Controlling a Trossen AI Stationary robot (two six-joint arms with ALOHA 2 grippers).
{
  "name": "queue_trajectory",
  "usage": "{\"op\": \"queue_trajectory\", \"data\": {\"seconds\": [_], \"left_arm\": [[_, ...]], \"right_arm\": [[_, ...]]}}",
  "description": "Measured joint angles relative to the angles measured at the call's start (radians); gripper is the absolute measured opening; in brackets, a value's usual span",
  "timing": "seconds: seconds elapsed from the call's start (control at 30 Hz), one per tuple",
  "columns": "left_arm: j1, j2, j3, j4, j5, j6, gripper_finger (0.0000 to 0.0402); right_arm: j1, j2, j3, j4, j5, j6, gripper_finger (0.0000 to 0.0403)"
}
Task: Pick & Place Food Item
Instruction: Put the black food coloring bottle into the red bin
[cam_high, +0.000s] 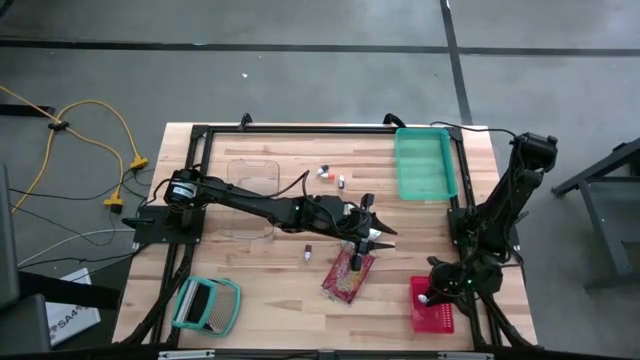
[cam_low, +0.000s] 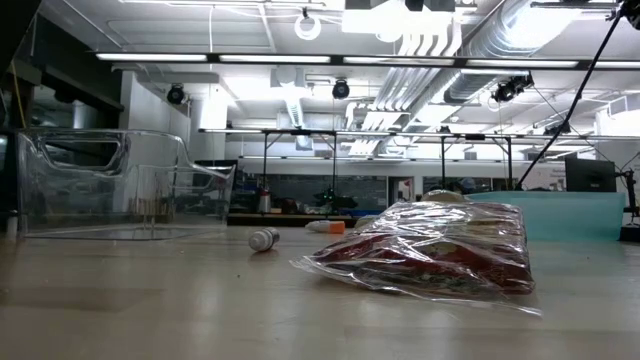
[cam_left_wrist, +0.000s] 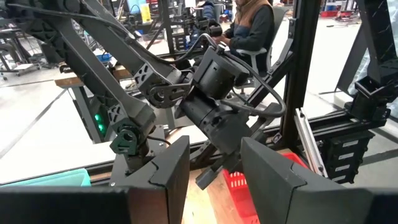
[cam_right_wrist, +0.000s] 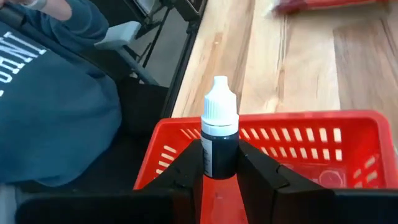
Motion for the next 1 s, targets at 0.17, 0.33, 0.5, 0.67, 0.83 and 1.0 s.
{"op": "queue_trajectory", "data": {"seconds": [0.17,0.33,0.5,0.67,0.83,1.0], "left_arm": [[0.000,0.000,0.000,0.000,0.000,0.000,0.0140],[0.000,0.000,0.000,0.000,0.000,0.000,0.0140],[0.000,0.000,0.000,0.000,0.000,0.000,0.0140],[0.000,0.000,0.000,0.000,0.000,0.000,0.0140],[0.000,0.000,0.000,0.000,0.000,0.017,0.0140],[0.000,0.000,0.000,0.000,0.000,0.032,0.0140]], "right_arm": [[-0.010,-0.020,0.096,-0.210,-0.031,-0.035,0.0070],[-0.068,-0.015,0.284,-0.640,-0.134,-0.005,0.0070],[-0.130,-0.011,0.365,-0.809,-0.220,0.001,0.0070],[-0.167,0.035,0.365,-0.814,-0.312,0.019,0.0070],[-0.173,0.128,0.365,-0.790,-0.369,0.020,0.0070],[-0.173,0.179,0.365,-0.781,-0.389,0.048,0.0070]]}}
